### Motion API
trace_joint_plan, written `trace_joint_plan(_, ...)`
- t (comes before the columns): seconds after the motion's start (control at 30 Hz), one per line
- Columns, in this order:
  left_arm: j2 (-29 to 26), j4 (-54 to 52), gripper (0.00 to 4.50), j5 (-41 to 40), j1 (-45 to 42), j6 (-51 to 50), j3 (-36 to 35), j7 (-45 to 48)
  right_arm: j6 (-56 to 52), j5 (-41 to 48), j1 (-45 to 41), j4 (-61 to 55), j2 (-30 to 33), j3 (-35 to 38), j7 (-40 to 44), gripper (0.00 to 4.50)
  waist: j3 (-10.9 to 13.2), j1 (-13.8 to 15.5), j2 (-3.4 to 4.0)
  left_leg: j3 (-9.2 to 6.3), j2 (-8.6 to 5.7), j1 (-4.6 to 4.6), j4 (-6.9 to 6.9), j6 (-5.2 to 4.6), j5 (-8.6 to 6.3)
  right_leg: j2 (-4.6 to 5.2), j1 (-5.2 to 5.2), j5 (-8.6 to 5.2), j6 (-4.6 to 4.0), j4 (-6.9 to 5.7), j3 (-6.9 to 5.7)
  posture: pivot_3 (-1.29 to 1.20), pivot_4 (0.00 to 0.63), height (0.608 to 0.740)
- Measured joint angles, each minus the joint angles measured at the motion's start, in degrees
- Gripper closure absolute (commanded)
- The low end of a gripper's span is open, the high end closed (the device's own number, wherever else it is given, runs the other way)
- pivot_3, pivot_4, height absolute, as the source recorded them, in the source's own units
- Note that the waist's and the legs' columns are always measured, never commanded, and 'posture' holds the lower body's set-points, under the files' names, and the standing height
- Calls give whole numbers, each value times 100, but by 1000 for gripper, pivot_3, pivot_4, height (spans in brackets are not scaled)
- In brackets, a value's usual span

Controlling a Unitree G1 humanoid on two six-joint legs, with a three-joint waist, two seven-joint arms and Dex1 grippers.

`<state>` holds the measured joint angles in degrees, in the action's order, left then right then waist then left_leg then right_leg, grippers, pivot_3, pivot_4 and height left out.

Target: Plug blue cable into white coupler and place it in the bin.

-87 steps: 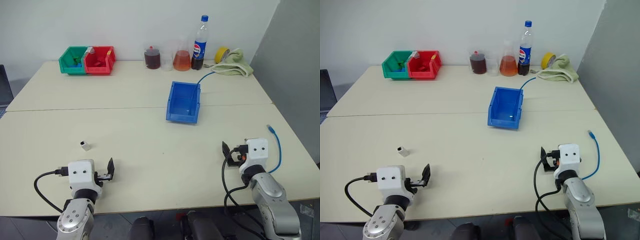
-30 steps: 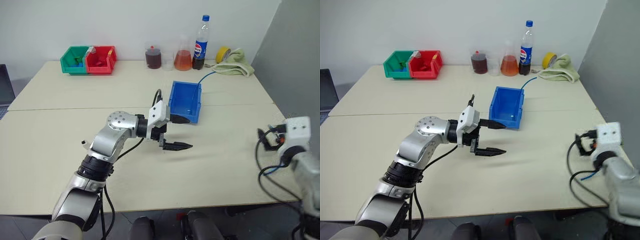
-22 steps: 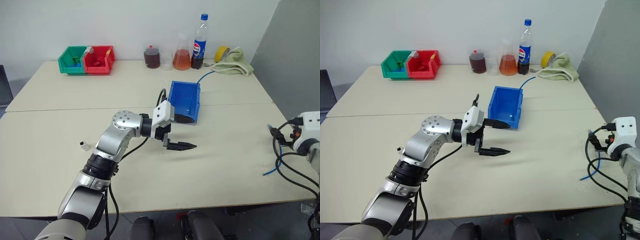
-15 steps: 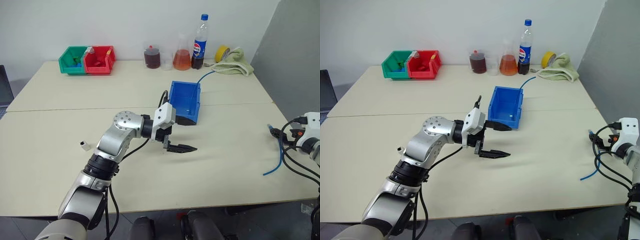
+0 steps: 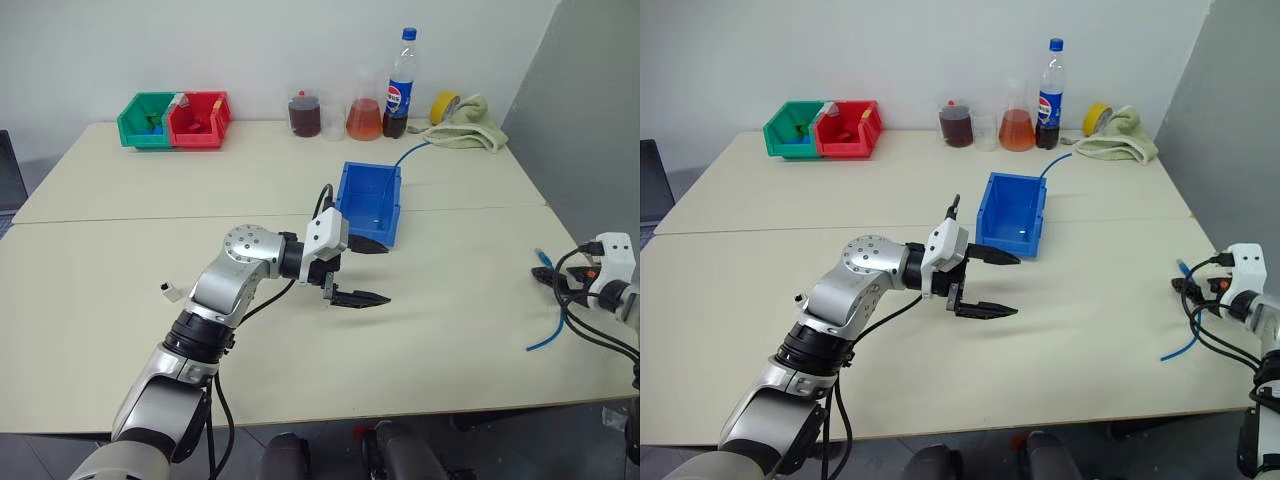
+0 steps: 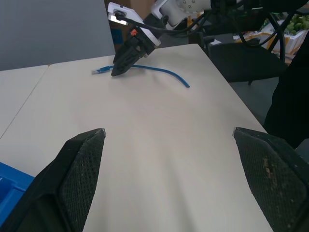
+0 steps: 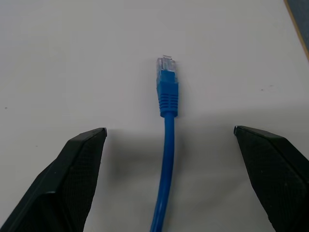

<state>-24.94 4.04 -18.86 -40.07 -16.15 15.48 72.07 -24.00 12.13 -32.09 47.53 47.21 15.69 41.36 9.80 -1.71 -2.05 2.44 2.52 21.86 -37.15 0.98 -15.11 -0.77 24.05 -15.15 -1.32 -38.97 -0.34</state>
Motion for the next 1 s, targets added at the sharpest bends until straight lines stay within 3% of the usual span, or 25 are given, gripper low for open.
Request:
trace_joint_plan(0.17,-2,-58,40,-1,5,-2,0,-24,124,-6,-91,231,12,-2,66,0,0,-3,0,1,2,-3,-2,10,6,0,-3,0,0,-2,0,0,150,740)
trace_joint_plan(0.4,1,3,0,4,-15,24,-1,-24,122,40,-373,623,16,1,284,1797,0,-14,0,2,3,-5,-2,21,12,0,-3,1,1,-3,1,0,150,740)
trace_joint_plan(0.63,-54,10,0,8,-22,33,-5,-25,120,36,-431,686,11,-70,553,3239,0,-12,0,3,3,-4,-2,23,13,0,-2,1,1,-2,2,0,150,740)
trace_joint_plan(0.67,-81,10,0,8,-21,34,-12,-24,120,36,-430,686,11,-80,605,3680,0,-12,0,3,3,-4,-1,22,13,0,-2,1,1,-2,2,0,150,740)
trace_joint_plan(0.77,-136,8,0,7,0,36,-13,-21,120,35,-431,691,12,-122,692,4429,0,-11,0,3,3,-4,-1,22,13,0,-2,1,1,-2,2,0,150,740)
trace_joint_plan(1.0,-208,-69,0,6,126,39,-23,-58,311,-76,-417,627,81,-337,1032,4480,1,-15,2,5,3,-4,-1,22,13,0,-1,1,1,-2,5,0,150,740)
